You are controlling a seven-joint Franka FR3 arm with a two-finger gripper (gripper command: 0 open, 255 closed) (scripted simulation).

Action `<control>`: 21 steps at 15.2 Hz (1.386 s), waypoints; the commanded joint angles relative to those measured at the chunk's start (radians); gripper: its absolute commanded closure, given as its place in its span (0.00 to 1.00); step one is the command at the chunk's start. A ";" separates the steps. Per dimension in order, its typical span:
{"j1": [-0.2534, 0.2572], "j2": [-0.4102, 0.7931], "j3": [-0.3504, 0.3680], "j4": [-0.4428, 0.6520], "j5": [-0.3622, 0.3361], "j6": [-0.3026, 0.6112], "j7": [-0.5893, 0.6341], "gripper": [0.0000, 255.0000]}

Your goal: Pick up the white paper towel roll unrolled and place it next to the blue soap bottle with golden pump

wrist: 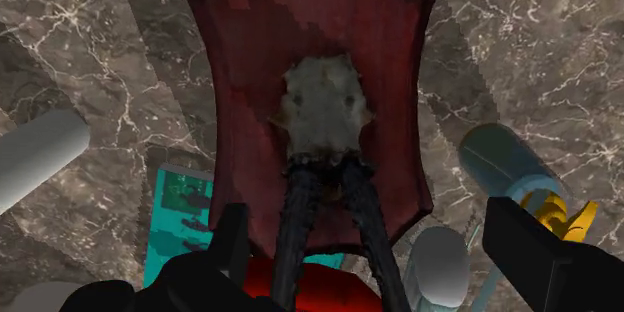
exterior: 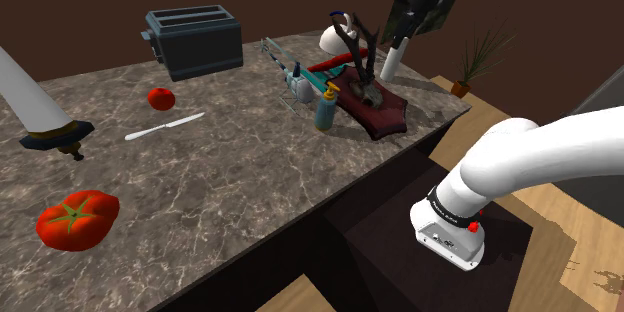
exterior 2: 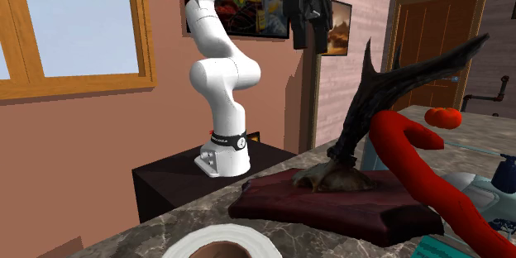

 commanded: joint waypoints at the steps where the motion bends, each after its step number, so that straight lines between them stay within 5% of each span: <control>1: -0.009 0.047 -0.038 0.018 -0.005 0.039 -0.028 0.00; 11: -0.033 0.327 -0.242 0.192 0.056 0.178 -0.209 0.00; 21: -0.079 0.693 -0.412 0.475 0.311 0.218 -0.462 0.00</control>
